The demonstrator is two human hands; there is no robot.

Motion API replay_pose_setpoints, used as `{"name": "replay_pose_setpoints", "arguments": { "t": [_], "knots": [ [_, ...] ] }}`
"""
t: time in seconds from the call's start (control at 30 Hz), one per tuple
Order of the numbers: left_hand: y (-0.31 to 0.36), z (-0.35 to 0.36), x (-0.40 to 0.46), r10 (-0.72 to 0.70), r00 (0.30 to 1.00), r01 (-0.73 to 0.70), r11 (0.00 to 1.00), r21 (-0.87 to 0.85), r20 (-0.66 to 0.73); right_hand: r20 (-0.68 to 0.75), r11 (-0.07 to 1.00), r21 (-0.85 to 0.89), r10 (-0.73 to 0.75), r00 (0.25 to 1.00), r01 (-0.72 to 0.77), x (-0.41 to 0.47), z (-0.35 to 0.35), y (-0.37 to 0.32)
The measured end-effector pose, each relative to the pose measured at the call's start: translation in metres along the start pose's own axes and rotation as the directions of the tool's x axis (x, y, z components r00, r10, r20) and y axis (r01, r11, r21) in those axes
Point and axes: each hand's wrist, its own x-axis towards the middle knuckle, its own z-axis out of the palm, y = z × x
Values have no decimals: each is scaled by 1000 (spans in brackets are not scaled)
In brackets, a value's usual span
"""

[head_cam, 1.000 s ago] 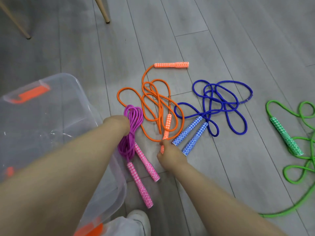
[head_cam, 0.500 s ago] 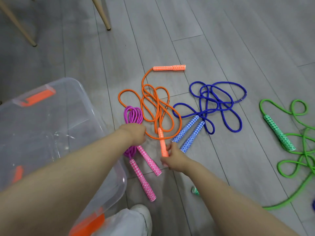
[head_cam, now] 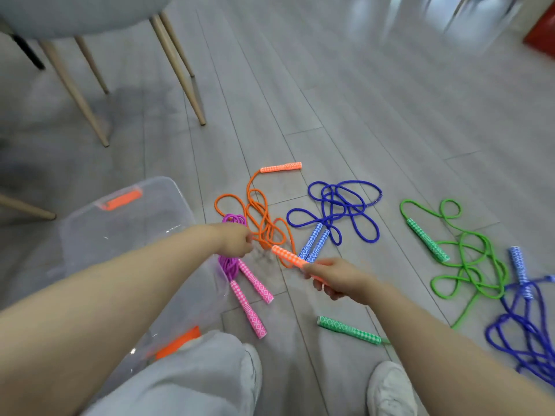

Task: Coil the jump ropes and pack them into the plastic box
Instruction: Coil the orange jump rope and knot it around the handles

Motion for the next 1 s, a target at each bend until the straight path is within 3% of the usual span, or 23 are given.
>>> {"name": "replay_pose_setpoints", "arguments": {
  "t": [0.07, 0.13, 0.2, 0.3, 0.4, 0.47, 0.6, 0.67, 0.8, 0.9, 0.93, 1.0],
  "knots": [
    [13, -5, -28, -55, 998, 56, 965, -254, 10, 11, 991, 109, -80, 997, 78, -32, -2, -12],
    [27, -11, -56, -91, 994, 112, 816, -567, 65, -2, 972, 163, -173, 985, 171, -63, -5, -26],
    [39, -17, -81, -104, 993, 113, 642, -758, 60, -19, 953, 161, -258, 966, 258, -92, -9, -42],
    [61, -35, -117, -83, 996, 7, 360, -933, -25, -53, 929, 136, -341, 939, 345, -135, -15, -64],
    [89, -55, -155, -90, 981, -171, 4, -985, -171, -45, 915, 44, -399, 916, 401, -182, -21, -79],
    [107, -62, -176, -146, 951, -285, -79, -955, -272, -13, 908, -20, -418, 908, 418, -214, -23, -84],
    [146, -62, -211, -189, 872, -459, 0, -888, -451, 0, 905, -204, -380, 925, 372, -269, -24, -86],
    [166, -56, -225, -152, 827, -543, 33, -839, -541, -78, 910, -247, -362, 929, 333, -286, -23, -82],
    [195, -34, -248, 74, 752, -631, 364, -684, -655, -367, 887, -203, -462, 808, 415, -295, -24, -61],
    [206, -22, -261, 241, 719, -651, 561, -511, -651, -374, 871, -183, -490, 787, 455, -300, -26, -51],
    [209, -20, -265, 280, 707, -668, 563, -486, -649, -353, 865, -203, -502, 790, 459, -302, -27, -50],
    [211, -21, -271, 350, 688, -716, 475, -512, -636, -303, 860, -274, -502, 810, 431, -303, -27, -50]
  ]
}}
